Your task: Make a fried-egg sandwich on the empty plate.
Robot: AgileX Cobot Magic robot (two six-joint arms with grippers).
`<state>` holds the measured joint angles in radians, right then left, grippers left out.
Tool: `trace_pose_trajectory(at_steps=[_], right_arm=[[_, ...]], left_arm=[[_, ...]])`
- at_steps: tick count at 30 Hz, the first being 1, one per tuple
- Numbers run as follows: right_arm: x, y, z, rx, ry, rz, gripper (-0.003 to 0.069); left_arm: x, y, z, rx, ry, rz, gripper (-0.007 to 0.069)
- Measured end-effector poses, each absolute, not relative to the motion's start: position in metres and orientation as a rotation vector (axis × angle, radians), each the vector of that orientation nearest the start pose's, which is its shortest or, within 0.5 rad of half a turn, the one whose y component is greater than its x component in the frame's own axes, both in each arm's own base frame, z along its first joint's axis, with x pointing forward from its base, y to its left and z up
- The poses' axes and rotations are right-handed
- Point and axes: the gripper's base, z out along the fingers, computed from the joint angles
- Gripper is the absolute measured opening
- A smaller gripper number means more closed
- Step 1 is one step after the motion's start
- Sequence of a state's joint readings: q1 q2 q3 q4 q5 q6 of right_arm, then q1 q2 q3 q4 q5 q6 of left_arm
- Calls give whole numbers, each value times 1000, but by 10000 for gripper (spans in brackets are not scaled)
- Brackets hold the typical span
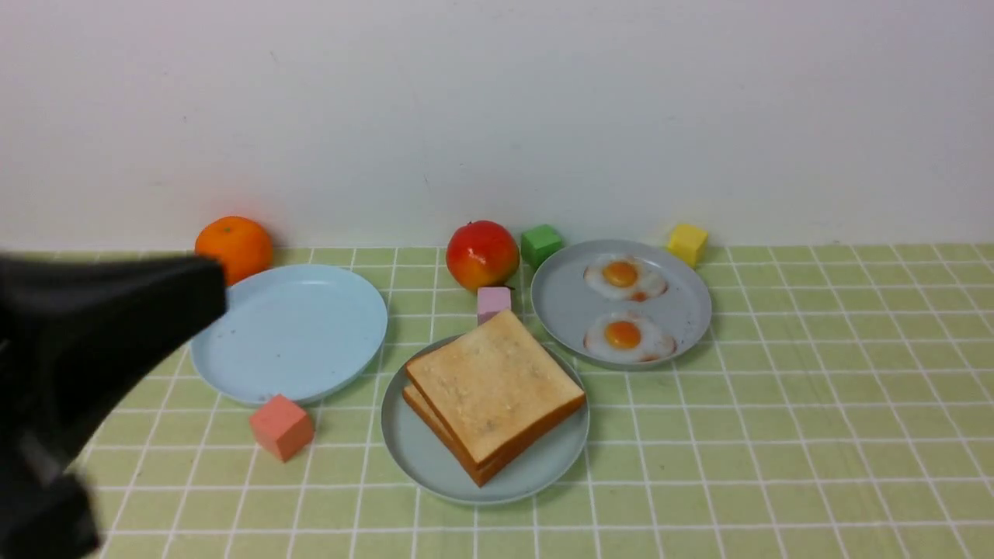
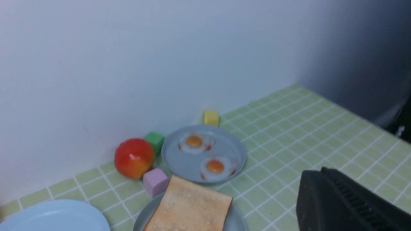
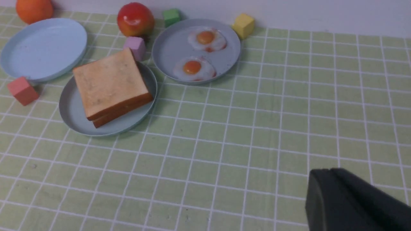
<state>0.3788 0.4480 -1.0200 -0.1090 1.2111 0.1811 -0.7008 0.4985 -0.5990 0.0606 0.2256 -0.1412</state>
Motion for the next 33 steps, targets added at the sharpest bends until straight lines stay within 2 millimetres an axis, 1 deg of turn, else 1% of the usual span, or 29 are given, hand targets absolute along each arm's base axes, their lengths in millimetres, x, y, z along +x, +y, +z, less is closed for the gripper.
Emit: trace_pose_trajectory(at_steps=[1, 3, 4, 5, 6, 8, 10, 13, 15, 16, 17, 18, 19, 20, 21, 22, 25, 29, 30, 31, 32, 33], right_arm=[[22, -2, 400, -172, 2111, 208, 0], [16, -4, 396, -152, 2100, 217, -3], [9, -7, 388, -119, 2092, 235, -6], [9, -7, 387, -116, 2092, 237, -6], [5, -9, 382, -91, 2083, 255, -6], [3, -10, 372, -56, 2070, 281, -6], [3, -9, 367, -37, 2045, 301, -3], [12, -5, 357, -30, 1986, 330, -3], [26, 2, 347, -33, 1901, 364, -1], [29, 3, 345, -36, 1885, 369, -1], [35, 6, 343, -42, 1827, 389, 0], [45, 11, 334, -53, 1770, 408, 1], [45, 12, 336, -54, 1753, 413, 1], [56, 18, 325, -70, 1677, 438, 3], [59, 19, 325, -74, 1644, 448, 3], [62, 22, 320, -81, 1603, 461, 4], [70, 27, 300, -96, 1527, 490, 7], [74, 30, 276, -107, 1509, 504, 9], [74, 30, 270, -109, 1521, 502, 10], [74, 30, 270, -109, 1521, 502, 10], [75, 31, 259, -114, 1548, 496, 11], [74, 30, 255, -120, 1554, 489, 11]], left_arm=[[72, -59, 343, 475, 1514, -609, -13], [64, -54, 330, 462, 1469, -623, -13], [53, -45, 307, 437, 1409, -650, -13], [53, -45, 307, 436, 1409, -651, -13], [48, -41, 294, 415, 1397, -676, -13], [43, -36, 283, 390, 1384, -704, -13], [41, -35, 279, 381, 1382, -715, -13], [41, -35, 275, 374, 1389, -724, -13], [41, -35, 271, 382, 1422, -718, -13], [41, -35, 271, 383, 1425, -717, -13], [42, -35, 269, 388, 1445, -712, -13], [42, -35, 268, 393, 1460, -709, -13], [42, -35, 267, 393, 1463, -708, -13], [42, -35, 266, 398, 1480, -704, -13], [42, -35, 265, 400, 1488, -702, -13], [42, -35, 264, 402, 1496, -700, -13], [42, -35, 263, 405, 1507, -697, -13], [42, -35, 263, 406, 1510, -696, -13], [42, -35, 263, 406, 1510, -696, -13], [42, -35, 263, 406, 1510, -696, -13], [42, -35, 263, 406, 1510, -696, -13], [42, -35, 263, 406, 1511, -696, -13]])
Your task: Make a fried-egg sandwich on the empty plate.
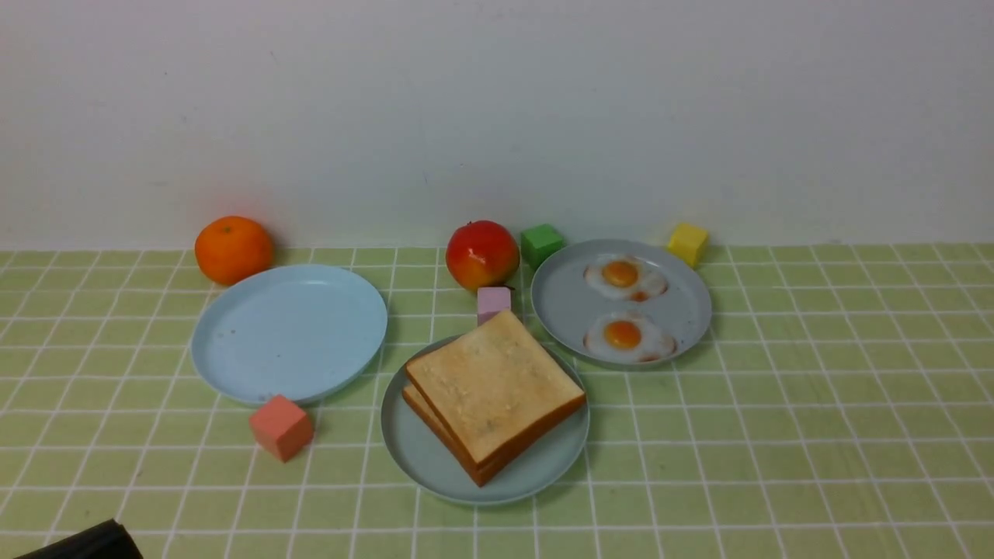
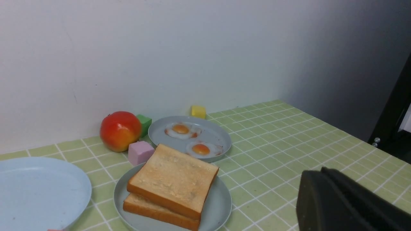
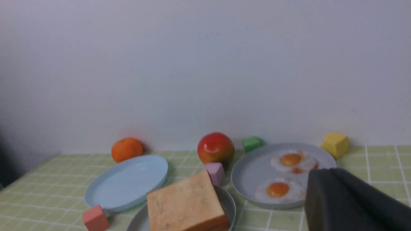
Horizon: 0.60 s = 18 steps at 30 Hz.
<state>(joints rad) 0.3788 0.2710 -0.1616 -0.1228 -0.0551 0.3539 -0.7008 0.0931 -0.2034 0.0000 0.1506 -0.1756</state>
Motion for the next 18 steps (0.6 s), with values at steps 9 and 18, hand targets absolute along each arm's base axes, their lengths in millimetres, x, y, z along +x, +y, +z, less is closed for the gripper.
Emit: trace_pose_trajectory(at_steps=[9, 18], right_arm=[[61, 10, 224, 7, 1494, 262, 14], [57, 2, 192, 153, 1639, 220, -12]], left_arm=[[42, -35, 261, 409, 1521, -694, -11], [42, -35, 259, 414, 1542, -688, -3]])
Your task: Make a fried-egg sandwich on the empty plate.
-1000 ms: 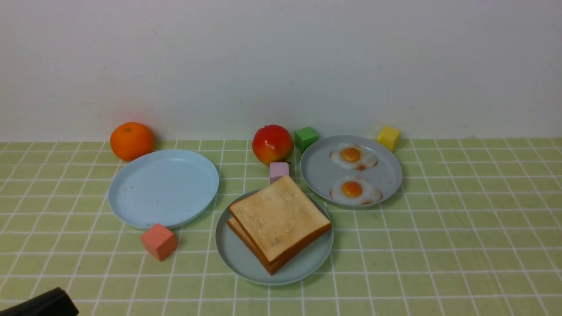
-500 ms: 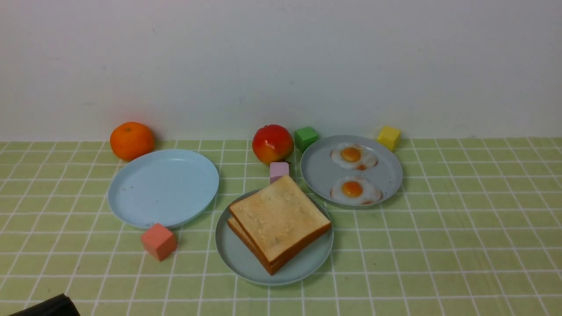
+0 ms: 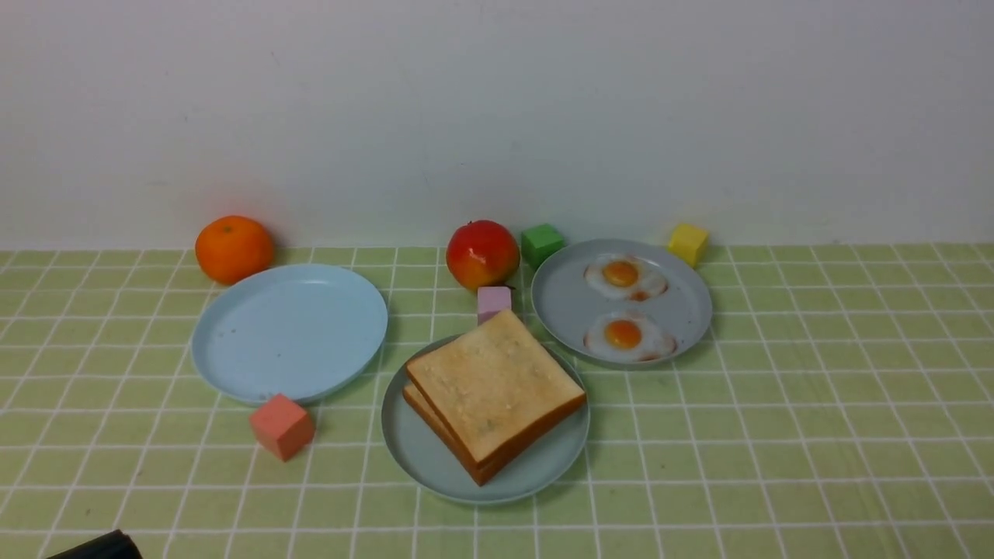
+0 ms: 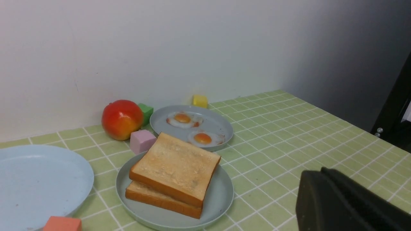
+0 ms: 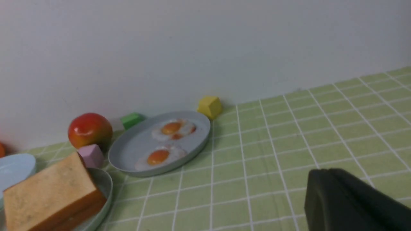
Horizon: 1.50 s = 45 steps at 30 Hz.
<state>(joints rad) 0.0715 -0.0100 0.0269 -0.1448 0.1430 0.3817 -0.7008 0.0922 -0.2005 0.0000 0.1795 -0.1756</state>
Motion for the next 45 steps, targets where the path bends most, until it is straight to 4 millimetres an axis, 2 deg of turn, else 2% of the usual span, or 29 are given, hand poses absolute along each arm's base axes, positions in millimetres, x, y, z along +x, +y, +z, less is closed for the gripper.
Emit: trace_pose_trajectory(at_steps=[12, 18, 23, 45], right_arm=[[56, 2, 186, 95, 1701, 157, -13], [53, 9, 174, -54, 1837, 144, -13], [51, 11, 173, -112, 1869, 146, -13], [51, 12, 173, -120, 1873, 145, -1]], left_arm=[[42, -36, 259, 415, 1545, -688, 5], [42, -36, 259, 416, 1546, -687, 13], [42, -36, 259, 416, 1546, -687, 18], [42, -36, 258, 416, 1546, -687, 36]])
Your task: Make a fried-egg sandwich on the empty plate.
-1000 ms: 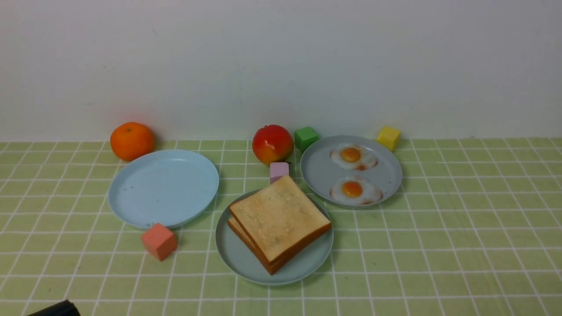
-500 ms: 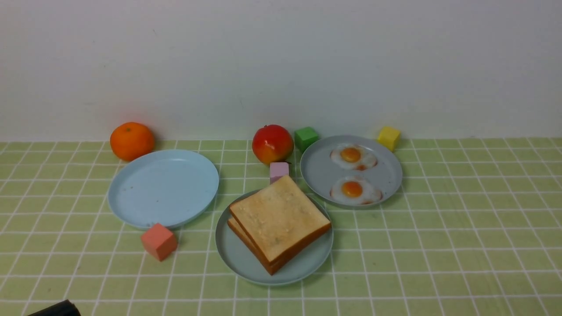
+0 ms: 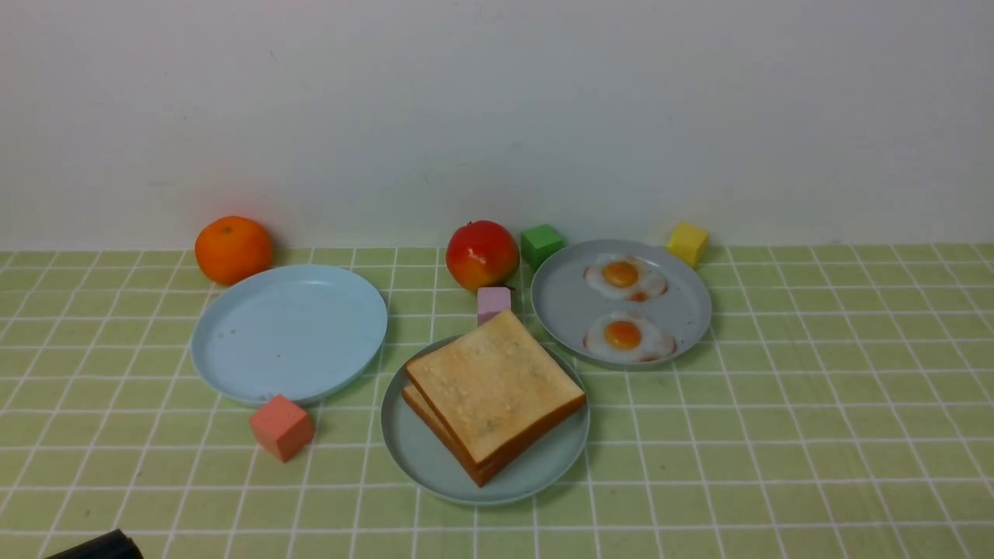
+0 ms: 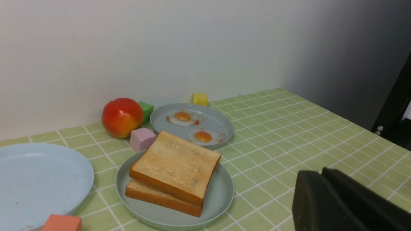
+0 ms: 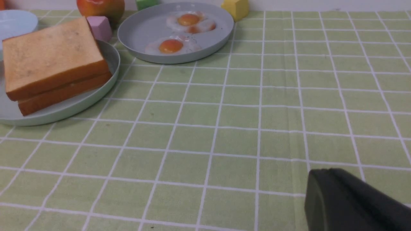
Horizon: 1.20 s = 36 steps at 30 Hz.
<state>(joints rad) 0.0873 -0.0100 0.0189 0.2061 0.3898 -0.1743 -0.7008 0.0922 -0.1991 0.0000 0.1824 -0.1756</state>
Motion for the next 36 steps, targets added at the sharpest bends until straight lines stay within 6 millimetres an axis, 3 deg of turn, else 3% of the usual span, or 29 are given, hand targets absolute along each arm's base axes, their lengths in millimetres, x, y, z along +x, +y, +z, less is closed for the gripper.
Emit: trace_pose_trajectory(at_steps=[4, 9, 14, 19, 36], right_arm=[[51, 12, 173, -120, 1873, 145, 3], [51, 12, 173, -120, 1873, 145, 6], [51, 12, 173, -119, 1872, 147, 11], [51, 12, 173, -119, 1874, 148, 17], [51, 12, 173, -121, 1873, 146, 31]], left_arm=[[45, -35, 253, 419, 1532, -636, 32], [51, -24, 248, 230, 1566, -471, -13], [52, -3, 211, -144, 1674, -210, -13], [53, 2, 172, -301, 1845, -158, -13], [52, 1, 169, -313, 1868, -173, -13]])
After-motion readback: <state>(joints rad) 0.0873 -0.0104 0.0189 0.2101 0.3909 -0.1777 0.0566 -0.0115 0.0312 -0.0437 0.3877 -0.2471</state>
